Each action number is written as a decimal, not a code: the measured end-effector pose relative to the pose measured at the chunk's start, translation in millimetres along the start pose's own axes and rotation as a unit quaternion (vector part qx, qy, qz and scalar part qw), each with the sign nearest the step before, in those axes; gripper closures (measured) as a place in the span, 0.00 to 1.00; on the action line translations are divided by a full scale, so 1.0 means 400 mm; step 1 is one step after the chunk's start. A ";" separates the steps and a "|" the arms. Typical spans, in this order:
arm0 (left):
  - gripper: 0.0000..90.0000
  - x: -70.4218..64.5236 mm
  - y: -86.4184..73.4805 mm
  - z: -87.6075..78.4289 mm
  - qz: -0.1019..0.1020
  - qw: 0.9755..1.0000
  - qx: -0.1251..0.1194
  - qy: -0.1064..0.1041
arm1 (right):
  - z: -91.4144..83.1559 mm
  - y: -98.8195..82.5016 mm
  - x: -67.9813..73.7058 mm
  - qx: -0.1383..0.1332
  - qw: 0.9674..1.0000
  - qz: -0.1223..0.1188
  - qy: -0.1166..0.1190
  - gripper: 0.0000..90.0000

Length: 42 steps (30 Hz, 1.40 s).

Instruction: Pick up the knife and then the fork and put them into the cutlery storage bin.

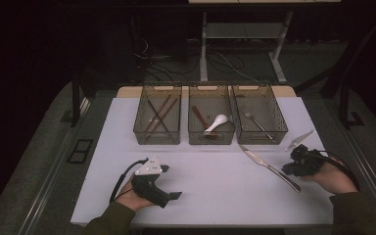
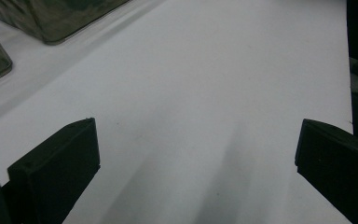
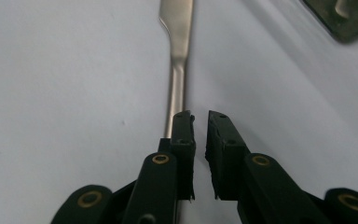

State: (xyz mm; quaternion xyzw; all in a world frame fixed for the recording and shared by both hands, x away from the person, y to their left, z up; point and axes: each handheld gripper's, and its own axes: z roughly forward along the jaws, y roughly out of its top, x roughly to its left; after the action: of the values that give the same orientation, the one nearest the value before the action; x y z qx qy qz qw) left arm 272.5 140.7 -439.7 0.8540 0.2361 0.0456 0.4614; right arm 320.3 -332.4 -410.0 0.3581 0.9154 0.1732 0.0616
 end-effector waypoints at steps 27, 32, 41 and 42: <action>0.00 -0.002 -0.001 0.001 0.003 1.000 0.001 -0.004 | 0.077 0.132 0.030 0.147 0.989 -0.014 -0.005 0.89; 0.00 -0.001 0.000 0.000 0.004 1.000 0.001 -0.005 | 0.073 0.123 0.029 0.131 0.991 -0.016 -0.002 0.89; 0.00 -0.001 0.000 0.000 0.003 1.000 0.001 -0.004 | 0.064 0.109 0.026 0.105 0.994 -0.016 0.008 0.89; 0.00 -0.001 0.000 0.000 0.002 1.000 0.001 -0.004 | 0.062 0.108 0.024 0.102 0.995 -0.019 0.007 0.89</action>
State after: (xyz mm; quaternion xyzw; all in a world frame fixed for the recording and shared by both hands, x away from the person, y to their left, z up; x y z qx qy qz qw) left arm 272.1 140.5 -439.8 0.8549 0.2324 0.0430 0.4618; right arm 346.4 -289.6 -417.4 0.3442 0.9352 0.0803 0.0219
